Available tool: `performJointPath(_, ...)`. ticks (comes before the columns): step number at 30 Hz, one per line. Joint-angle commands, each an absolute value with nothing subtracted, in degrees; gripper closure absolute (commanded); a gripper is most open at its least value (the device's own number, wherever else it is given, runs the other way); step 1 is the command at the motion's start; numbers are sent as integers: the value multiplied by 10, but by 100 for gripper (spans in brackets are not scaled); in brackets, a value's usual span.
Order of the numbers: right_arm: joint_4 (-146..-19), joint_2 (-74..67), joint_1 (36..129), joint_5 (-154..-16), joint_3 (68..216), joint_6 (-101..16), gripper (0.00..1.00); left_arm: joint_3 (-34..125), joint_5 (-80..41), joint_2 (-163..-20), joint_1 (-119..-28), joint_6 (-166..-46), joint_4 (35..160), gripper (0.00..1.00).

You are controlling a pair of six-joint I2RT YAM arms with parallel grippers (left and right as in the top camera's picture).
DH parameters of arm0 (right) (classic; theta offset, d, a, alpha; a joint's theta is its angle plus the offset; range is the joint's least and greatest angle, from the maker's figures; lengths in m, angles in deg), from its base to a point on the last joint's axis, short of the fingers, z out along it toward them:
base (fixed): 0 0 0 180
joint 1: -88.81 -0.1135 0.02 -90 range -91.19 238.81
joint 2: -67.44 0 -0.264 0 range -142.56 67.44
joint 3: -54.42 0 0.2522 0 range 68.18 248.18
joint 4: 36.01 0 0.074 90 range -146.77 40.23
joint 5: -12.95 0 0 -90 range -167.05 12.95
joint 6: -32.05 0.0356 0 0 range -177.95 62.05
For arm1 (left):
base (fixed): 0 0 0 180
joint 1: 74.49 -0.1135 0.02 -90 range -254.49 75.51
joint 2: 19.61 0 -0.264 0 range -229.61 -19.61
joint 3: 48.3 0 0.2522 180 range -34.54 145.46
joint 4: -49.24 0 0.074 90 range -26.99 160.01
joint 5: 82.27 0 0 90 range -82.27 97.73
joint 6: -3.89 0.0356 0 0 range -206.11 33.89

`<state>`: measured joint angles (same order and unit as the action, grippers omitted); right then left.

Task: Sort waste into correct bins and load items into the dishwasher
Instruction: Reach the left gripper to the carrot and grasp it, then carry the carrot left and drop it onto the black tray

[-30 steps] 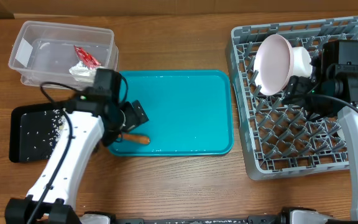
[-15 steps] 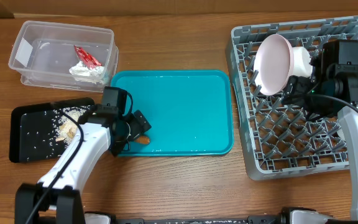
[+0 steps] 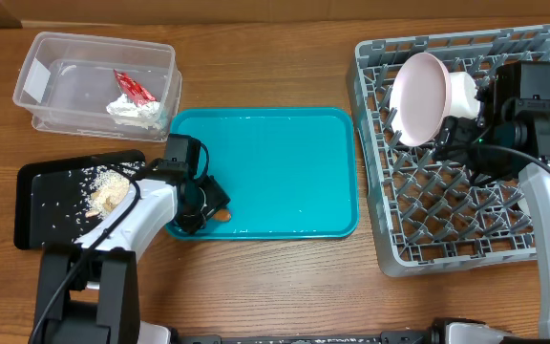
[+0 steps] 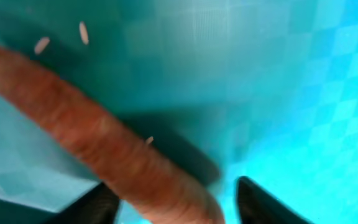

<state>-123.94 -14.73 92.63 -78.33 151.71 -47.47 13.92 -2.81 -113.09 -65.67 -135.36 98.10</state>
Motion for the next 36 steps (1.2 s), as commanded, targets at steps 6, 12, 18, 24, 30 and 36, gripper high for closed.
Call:
performJointPath(6, -1237, -148, 928, -787, 1524, -475, 20, 144, -43, -1146, -656, -1320, 982, 66)
performJointPath(12, -1237, -148, 928, -787, 1524, -475, 20, 190, -23, -1143, -656, -1278, 1010, 68)
performJointPath(18, -1238, -148, 928, -786, 1524, -477, 20, 269, 56, -1112, -660, -1248, 1095, 71)
performJointPath(24, -1238, -148, 928, -786, 1524, -479, 20, 303, 116, -1064, -702, -1246, 1132, 72)
performJointPath(30, -1238, -148, 929, -786, 1524, -479, 20, 302, 144, -1055, -792, -1246, 1149, 76)
performJointPath(36, -1238, -148, 928, -786, 1524, -479, 19, 302, 171, -1061, -894, -1246, 1139, 79)
